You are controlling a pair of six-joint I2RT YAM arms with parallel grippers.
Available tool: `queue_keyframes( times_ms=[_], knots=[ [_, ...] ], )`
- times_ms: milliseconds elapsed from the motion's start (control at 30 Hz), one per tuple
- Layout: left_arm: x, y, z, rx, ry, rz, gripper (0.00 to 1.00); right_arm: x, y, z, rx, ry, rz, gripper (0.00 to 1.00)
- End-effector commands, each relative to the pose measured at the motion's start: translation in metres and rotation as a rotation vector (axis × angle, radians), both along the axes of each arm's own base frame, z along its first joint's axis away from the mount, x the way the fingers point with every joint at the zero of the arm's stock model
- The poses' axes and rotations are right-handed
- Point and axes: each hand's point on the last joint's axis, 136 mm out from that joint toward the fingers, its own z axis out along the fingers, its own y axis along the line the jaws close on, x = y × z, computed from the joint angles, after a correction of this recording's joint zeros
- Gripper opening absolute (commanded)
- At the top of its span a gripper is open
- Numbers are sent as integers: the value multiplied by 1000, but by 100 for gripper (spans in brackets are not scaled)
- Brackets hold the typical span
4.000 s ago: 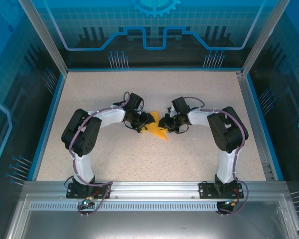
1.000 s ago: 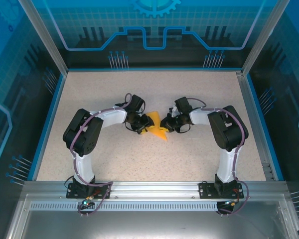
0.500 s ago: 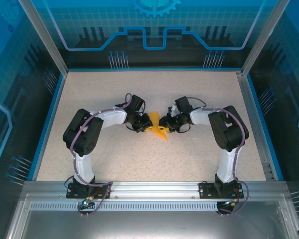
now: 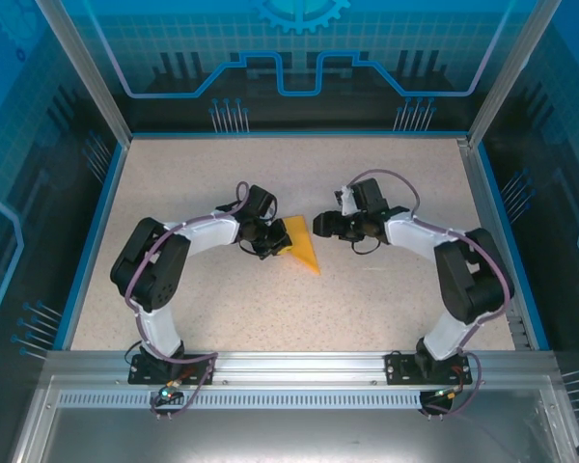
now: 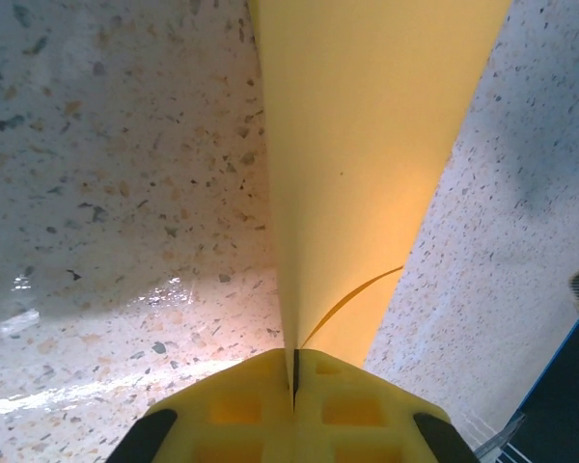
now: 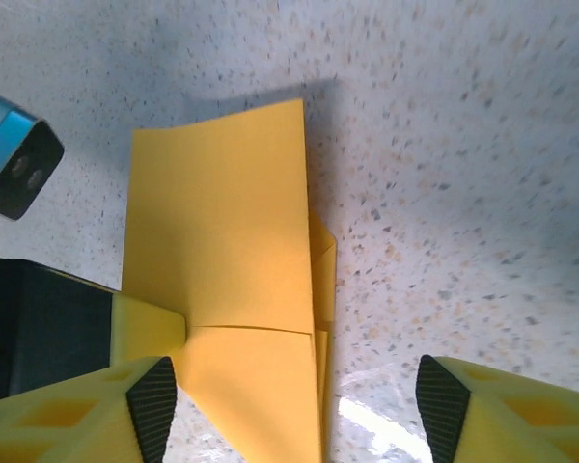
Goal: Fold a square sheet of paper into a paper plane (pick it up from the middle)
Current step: Fold the wing for the fifth time at the center of the table.
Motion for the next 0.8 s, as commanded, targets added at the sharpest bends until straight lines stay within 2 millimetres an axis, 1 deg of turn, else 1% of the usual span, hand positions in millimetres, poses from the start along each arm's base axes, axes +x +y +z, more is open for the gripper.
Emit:
queue_keyframes(
  times_ms=[0,67,167,233,300,400,500,567,633,767],
  knots=[
    [-6,2,4,6,11,24,0,-6,-1,5,-146,-205,100,74],
    [-6,2,4,8,19,28,0,-17,4,5,-202,-307,160,75],
    [-6,2,6,6,20,28,0,-34,20,7,-297,-508,276,78],
    [-6,0,6,4,24,25,0,-45,30,7,-339,-604,342,79],
    [-5,0,6,4,30,24,0,-50,34,5,-360,-641,375,77],
    [-5,-1,7,0,35,26,0,-57,47,2,-375,-719,434,73],
    [-4,-1,9,2,36,28,0,-62,57,-7,-409,-769,491,70],
    [-4,-2,11,3,38,23,0,-69,66,-16,-400,-796,566,70],
    [-4,-1,12,7,40,18,0,-72,76,-18,-402,-850,607,69],
    [-5,-1,14,8,41,17,0,-65,85,-20,-406,-901,607,68]
  ],
)
